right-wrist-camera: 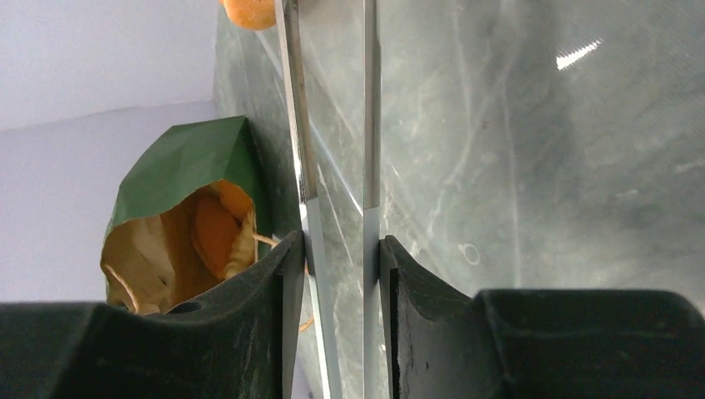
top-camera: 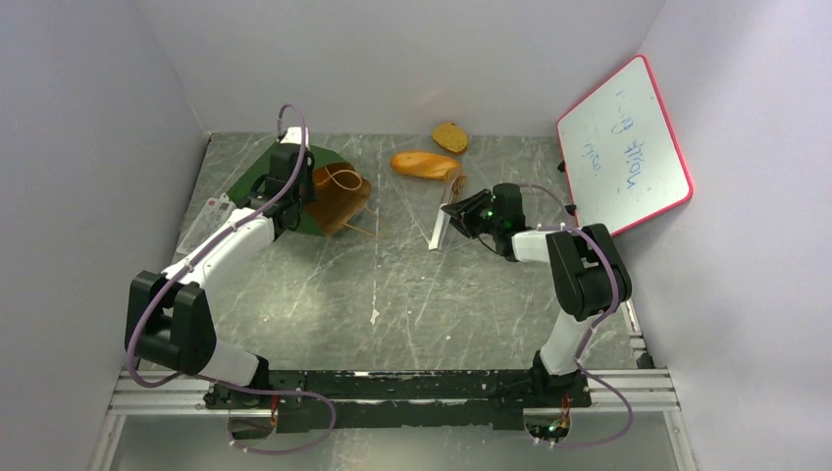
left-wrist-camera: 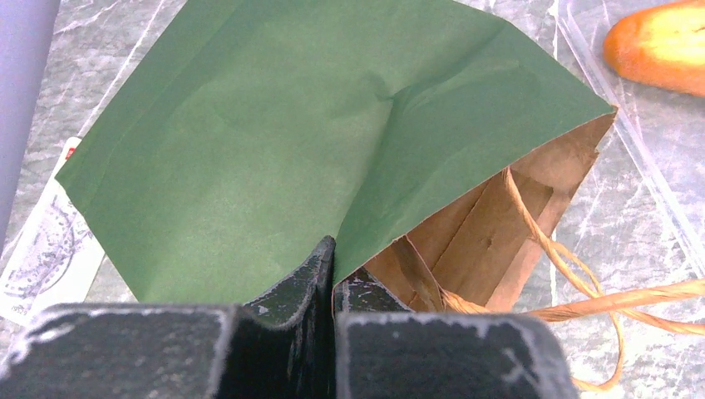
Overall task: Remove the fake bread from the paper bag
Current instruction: Place the fake bread in the container.
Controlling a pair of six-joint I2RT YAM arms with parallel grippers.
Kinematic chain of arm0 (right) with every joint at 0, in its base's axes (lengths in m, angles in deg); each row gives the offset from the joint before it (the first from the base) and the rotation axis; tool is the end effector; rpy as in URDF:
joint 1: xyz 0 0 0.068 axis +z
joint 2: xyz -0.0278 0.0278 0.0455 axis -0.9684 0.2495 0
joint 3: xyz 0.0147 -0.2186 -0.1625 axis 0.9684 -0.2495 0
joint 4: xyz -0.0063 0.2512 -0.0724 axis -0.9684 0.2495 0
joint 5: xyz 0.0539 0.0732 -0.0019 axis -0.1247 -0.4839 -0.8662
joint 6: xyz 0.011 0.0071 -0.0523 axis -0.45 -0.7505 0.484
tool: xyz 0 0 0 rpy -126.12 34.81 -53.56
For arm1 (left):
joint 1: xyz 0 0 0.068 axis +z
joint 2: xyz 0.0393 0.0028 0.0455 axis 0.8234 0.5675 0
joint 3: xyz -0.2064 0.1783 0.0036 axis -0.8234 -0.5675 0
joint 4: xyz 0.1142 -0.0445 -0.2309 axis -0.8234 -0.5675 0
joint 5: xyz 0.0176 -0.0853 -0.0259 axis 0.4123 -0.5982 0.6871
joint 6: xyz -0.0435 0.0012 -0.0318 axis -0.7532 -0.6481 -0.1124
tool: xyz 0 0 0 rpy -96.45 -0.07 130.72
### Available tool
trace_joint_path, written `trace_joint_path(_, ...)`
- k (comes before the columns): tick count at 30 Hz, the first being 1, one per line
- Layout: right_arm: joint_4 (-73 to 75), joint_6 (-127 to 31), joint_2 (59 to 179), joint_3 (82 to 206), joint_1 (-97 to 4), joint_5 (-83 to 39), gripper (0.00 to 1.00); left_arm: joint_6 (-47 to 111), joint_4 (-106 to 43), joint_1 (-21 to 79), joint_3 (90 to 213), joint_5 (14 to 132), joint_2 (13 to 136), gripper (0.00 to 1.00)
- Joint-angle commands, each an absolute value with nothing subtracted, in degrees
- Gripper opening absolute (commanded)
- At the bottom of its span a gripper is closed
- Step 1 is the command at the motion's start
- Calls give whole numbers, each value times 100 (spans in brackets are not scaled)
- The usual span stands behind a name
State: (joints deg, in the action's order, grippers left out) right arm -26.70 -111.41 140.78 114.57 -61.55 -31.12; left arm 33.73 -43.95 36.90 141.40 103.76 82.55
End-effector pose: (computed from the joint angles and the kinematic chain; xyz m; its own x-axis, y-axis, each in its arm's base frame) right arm 0.3443 0.0963 0.1460 -0.6081 0.7775 -0.1602 0.2894 0.4051 0.8673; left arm 0.3175 -0.0919 0.2869 -0.4875 -0.0072 -0.8731 -0.1045 0.9933 0.0502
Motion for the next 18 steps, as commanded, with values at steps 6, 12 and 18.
trace_joint_path(6,-2843,-11100,13876,11128,-6264,-3203,39,3379,-4234,3723,14072,10253,7991,7)
trace_joint_path(12,-2501,-10821,13564,11065,-6285,-3168,39,3352,-4244,3723,14055,10247,7966,7)
trace_joint_path(18,-2093,-10478,13335,11074,-6281,-3018,42,3353,-4259,3725,14079,10255,7941,7)
